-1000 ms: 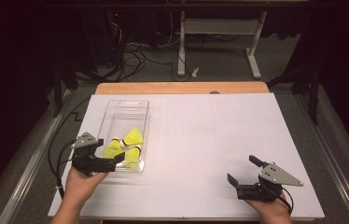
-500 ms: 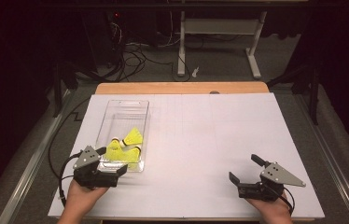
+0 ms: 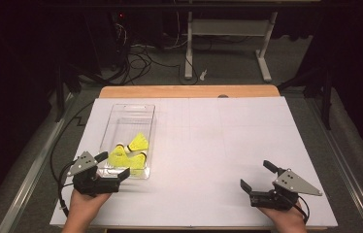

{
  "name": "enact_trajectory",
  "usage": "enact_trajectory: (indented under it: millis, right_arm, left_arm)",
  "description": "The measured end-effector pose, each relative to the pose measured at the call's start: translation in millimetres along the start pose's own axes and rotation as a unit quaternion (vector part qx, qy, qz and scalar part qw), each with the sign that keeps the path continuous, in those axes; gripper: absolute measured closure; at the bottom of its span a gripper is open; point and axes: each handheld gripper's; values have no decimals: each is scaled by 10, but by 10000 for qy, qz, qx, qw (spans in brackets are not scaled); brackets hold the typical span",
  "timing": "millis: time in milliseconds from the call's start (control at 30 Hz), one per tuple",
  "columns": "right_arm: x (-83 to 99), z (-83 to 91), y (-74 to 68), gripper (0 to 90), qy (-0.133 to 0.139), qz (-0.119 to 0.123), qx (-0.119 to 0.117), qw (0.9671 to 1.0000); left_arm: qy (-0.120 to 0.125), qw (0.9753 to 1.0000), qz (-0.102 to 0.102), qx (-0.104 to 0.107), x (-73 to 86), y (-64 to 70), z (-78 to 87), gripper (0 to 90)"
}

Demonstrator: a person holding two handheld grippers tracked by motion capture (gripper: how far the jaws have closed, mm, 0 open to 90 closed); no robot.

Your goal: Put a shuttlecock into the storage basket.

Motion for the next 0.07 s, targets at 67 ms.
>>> enact_trajectory:
  millis: [67]
  right_arm:
    - [0, -1, 4, 4, 1, 2, 3, 10000]
  left_arm:
    - [6, 10000, 4, 4, 1, -1, 0, 5]
Point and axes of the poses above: each handheld gripper's, and its own axes: z roughly backward along the jaws, x roughly out of its underside, y roughly to its right, and after that the axes turned 14 degrees about -y, right-handed
